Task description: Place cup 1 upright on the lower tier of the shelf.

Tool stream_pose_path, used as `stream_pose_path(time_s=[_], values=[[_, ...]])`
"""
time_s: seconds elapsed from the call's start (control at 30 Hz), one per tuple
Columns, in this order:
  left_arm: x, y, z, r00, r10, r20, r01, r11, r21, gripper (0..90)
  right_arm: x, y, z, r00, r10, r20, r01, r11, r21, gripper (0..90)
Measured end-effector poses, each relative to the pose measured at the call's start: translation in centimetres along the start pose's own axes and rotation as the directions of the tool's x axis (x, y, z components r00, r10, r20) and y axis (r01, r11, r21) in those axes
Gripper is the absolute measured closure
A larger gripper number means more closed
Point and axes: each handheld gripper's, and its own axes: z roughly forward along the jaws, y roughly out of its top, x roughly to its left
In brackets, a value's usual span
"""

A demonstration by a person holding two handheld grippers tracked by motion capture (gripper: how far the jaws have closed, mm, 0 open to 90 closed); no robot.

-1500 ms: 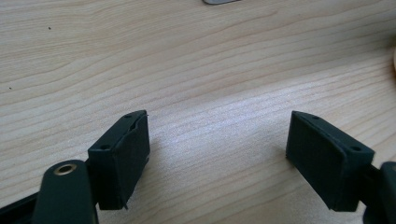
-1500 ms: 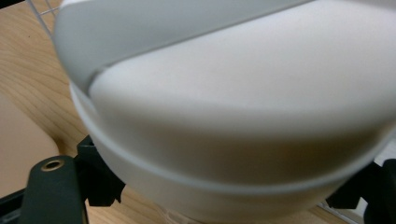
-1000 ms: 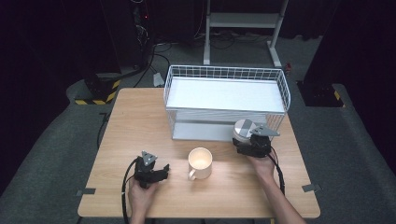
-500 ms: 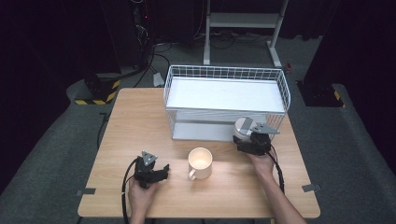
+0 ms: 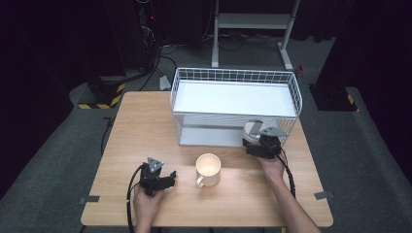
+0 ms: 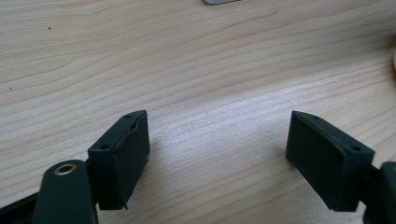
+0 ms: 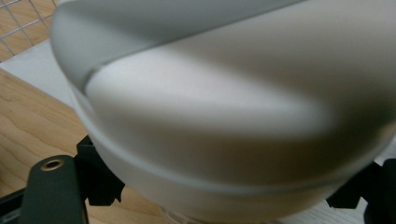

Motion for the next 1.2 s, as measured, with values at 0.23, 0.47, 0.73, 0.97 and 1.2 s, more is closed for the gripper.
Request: stream_pose_path(time_s=[0.23, 0.47, 0.73, 0.97, 1.2], values=[[0.0, 0.0, 0.0, 1.0000, 0.000, 0.000, 0.000, 1.0000, -0.001, 21.8, -0.3, 0.1, 0.4, 1.0000, -0.001, 0.009, 0.002, 1.000, -0.009, 18.6], [0.0, 0.0, 0.0, 1.0000, 0.000, 0.000, 0.000, 1.0000, 0.000, 21.8, -0.7, 0.1, 0.7, 0.9999, 0.000, 0.010, 0.000, 1.000, -0.028, 18.6], [0.0, 0.0, 0.0, 1.0000, 0.001, 0.000, -0.001, 1.0000, 0.000, 21.7, -1.0, 0.0, 0.9, 0.9999, 0.008, 0.012, -0.007, 0.999, -0.042, 18.5], [0.0, 0.0, 0.0, 1.0000, -0.004, -0.001, 0.004, 1.0000, -0.003, 21.7, -1.1, 0.0, 1.1, 0.9997, -0.004, 0.022, 0.006, 0.999, -0.049, 18.6], [0.0, 0.0, 0.0, 1.0000, -0.005, -0.001, 0.005, 1.0000, -0.004, 21.7, -1.2, -0.1, 1.2, 0.9997, -0.006, 0.023, 0.007, 0.998, -0.057, 18.6]])
